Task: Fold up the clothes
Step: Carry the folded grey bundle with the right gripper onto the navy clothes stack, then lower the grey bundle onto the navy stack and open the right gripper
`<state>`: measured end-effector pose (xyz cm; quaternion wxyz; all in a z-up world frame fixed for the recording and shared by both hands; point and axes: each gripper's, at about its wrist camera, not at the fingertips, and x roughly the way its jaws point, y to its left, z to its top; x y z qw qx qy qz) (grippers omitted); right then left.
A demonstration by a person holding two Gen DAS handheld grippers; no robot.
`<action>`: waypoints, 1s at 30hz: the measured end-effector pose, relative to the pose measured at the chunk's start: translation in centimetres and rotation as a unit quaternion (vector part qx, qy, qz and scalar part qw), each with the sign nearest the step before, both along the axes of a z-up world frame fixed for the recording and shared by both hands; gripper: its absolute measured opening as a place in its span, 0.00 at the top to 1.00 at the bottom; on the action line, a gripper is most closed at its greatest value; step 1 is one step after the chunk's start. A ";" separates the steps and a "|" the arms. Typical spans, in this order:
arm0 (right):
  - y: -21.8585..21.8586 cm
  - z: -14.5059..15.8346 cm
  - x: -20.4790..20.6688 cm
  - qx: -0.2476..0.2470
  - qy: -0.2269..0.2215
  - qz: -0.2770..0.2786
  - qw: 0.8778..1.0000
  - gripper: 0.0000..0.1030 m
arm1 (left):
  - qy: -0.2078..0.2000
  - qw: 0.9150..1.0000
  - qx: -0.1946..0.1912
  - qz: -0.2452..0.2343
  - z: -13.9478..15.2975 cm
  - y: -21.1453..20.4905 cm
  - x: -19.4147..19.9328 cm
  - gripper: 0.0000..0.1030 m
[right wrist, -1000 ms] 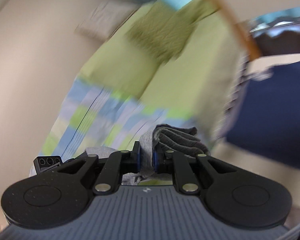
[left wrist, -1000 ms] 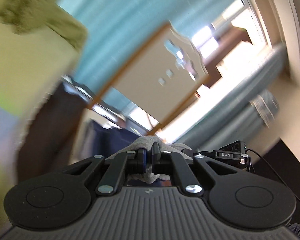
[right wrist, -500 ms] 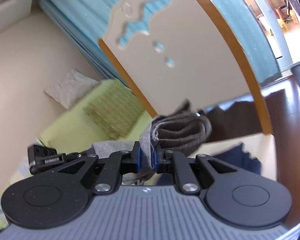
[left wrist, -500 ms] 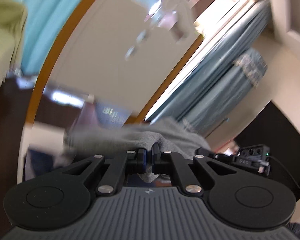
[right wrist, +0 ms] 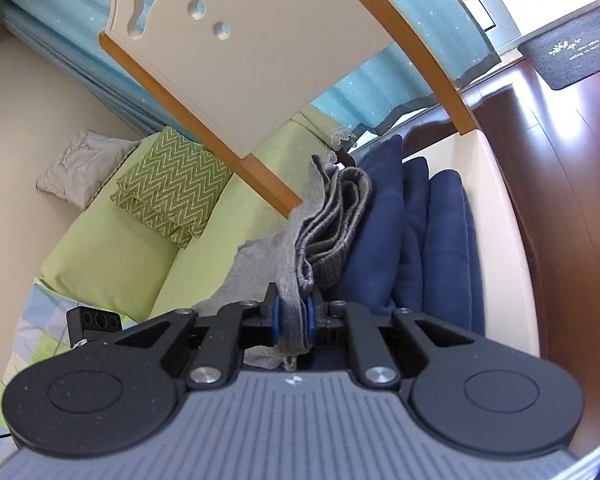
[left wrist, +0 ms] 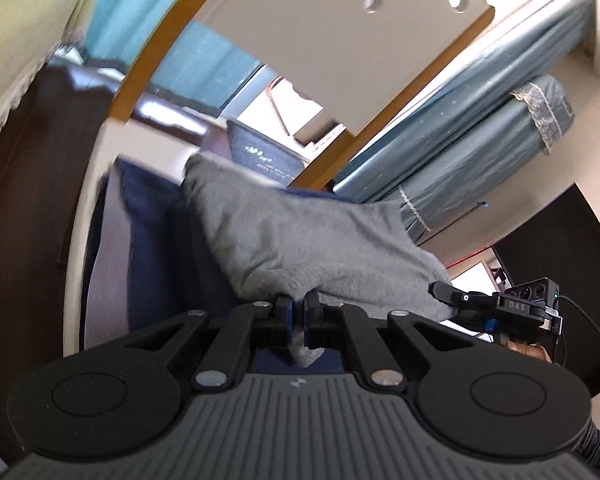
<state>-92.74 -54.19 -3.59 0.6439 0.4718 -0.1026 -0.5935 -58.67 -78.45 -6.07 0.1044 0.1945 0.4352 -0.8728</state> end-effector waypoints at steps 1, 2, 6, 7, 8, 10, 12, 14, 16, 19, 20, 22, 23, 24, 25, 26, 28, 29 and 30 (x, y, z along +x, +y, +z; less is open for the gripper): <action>-0.2 0.1 -0.1 -0.003 -0.010 -0.007 1.000 0.90 | 0.003 1.000 -0.003 -0.002 0.6 -0.2 0.0 0.98; -0.4 0.3 -0.2 -0.007 -0.019 -0.014 1.000 0.90 | 0.000 1.000 -0.004 -0.005 1.0 -0.2 0.1 0.98; -0.6 -0.1 1.2 0.019 0.017 0.003 1.000 0.90 | -0.050 0.998 0.009 -0.029 -0.2 0.2 0.9 0.98; -0.4 -0.4 1.4 0.023 0.020 0.007 1.000 0.86 | -0.062 0.997 0.016 -0.030 -0.7 0.3 1.2 0.97; -0.2 -0.7 1.5 0.025 0.018 0.010 0.999 0.83 | -0.067 0.997 0.021 -0.032 -1.0 0.3 1.3 0.96; 0.2 -0.9 1.4 0.023 0.014 0.008 1.000 0.76 | -0.073 0.997 0.023 -0.031 -1.1 0.5 2.1 0.92; 1.2 -0.2 1.1 0.015 0.028 0.000 0.999 0.71 | -0.075 0.997 0.019 -0.027 -0.8 0.4 3.0 0.92; 1.7 0.8 0.7 0.006 0.047 -0.008 0.999 0.70 | -0.072 0.997 0.011 -0.019 0.0 0.1 4.2 0.89; 2.1 2.0 0.0 -0.008 0.063 -0.019 0.998 0.67 | -0.063 0.998 0.004 -0.002 0.9 -0.7 5.2 0.89; 1.1 2.9 -0.8 -0.023 0.080 -0.029 0.996 0.60 | -0.055 0.998 -0.006 0.018 1.8 -2.1 5.2 0.78; 0.3 3.0 -1.0 -0.026 0.085 -0.028 0.996 0.59 | -0.054 0.998 -0.012 0.020 2.0 -2.5 4.8 0.77; -1.2 3.0 -1.0 -0.025 0.096 -0.022 0.995 0.54 | -0.053 0.998 -0.018 0.018 1.8 -3.7 3.3 0.77; -1.9 3.0 -0.9 -0.024 0.102 -0.019 0.994 0.53 | -0.056 0.998 -0.020 0.014 1.5 -4.1 2.5 0.76; -2.7 2.9 -0.8 -0.020 0.115 -0.014 0.993 0.52 | -0.062 0.998 -0.022 0.010 1.1 -4.6 1.6 0.74; -3.7 2.8 -0.7 -0.015 0.131 -0.008 0.991 0.51 | -0.070 0.997 -0.026 0.005 0.6 -5.1 0.6 0.73; -4.7 2.6 -0.5 -0.011 0.148 -0.002 0.989 0.51 | -0.074 0.997 -0.027 0.001 0.2 -5.5 -0.1 0.69; -6.3 2.4 -0.2 -0.002 0.174 0.008 0.985 0.49 | -0.073 0.997 -0.023 -0.002 -0.8 -6.3 -1.6 0.62; -6.8 2.2 -0.2 0.000 0.179 0.012 0.984 0.48 | -0.071 0.997 -0.023 -0.004 -1.2 -6.7 -2.2 0.62; -7.4 2.0 -0.2 0.003 0.183 0.018 0.983 0.48 | -0.068 0.997 -0.025 -0.006 -1.6 -7.1 -2.8 0.61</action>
